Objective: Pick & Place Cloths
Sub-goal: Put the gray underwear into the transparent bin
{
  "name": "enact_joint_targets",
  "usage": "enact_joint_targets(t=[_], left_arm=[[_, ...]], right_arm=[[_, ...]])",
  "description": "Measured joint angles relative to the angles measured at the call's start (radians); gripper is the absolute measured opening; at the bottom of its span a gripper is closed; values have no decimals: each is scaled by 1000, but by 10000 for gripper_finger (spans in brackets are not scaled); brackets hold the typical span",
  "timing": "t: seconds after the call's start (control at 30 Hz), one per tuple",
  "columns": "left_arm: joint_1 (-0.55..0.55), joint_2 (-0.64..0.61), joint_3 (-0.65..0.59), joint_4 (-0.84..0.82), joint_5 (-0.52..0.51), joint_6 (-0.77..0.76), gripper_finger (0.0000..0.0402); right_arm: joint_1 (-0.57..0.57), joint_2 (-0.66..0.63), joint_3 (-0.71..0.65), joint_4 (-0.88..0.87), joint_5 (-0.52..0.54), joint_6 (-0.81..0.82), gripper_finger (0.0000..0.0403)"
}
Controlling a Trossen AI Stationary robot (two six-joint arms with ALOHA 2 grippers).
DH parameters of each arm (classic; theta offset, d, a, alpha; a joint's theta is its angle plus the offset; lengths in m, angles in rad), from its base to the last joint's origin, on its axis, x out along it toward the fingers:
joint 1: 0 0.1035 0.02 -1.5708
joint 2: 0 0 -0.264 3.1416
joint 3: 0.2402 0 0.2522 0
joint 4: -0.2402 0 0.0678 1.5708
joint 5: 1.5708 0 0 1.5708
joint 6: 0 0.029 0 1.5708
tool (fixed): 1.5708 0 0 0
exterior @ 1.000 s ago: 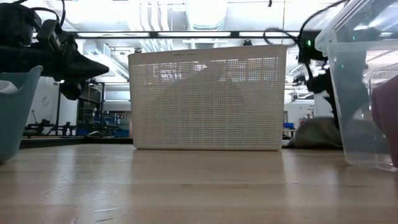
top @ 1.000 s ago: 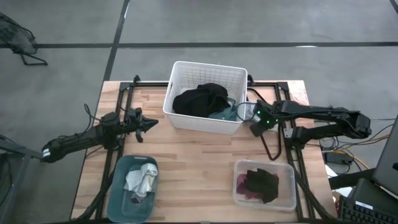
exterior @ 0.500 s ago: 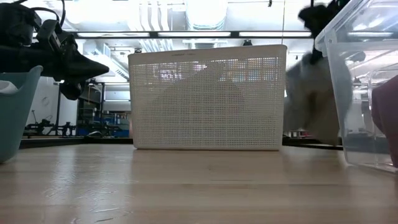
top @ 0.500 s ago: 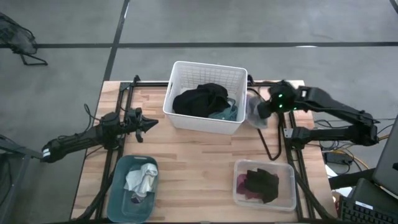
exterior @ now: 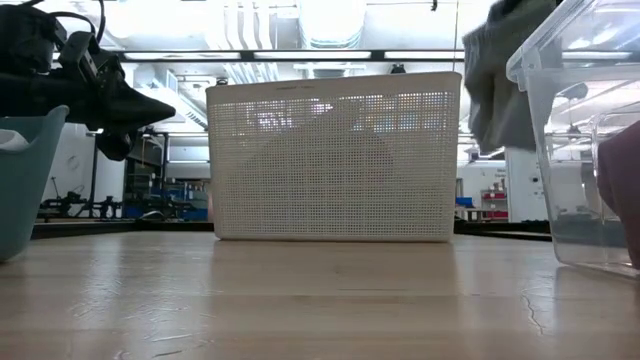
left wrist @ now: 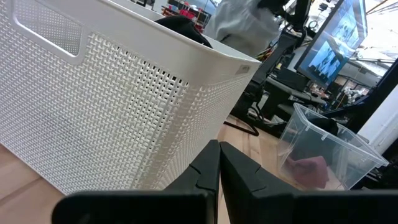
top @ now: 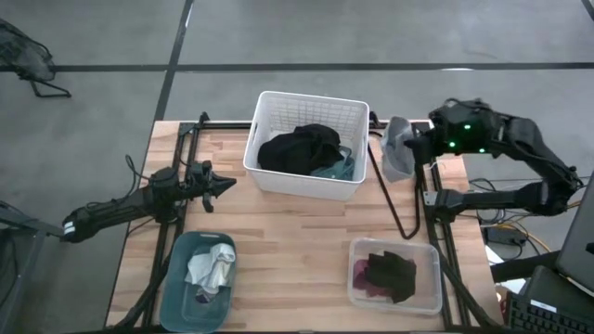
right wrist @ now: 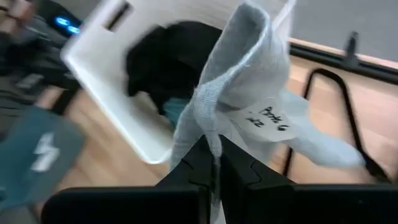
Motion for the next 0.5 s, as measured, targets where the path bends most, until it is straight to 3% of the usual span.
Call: enact_joint_targets(t=[0.5], left_arm=[[0, 0, 0, 0, 0, 0, 14]], right_arm=[[244, 78, 231, 59, -47, -15, 8]])
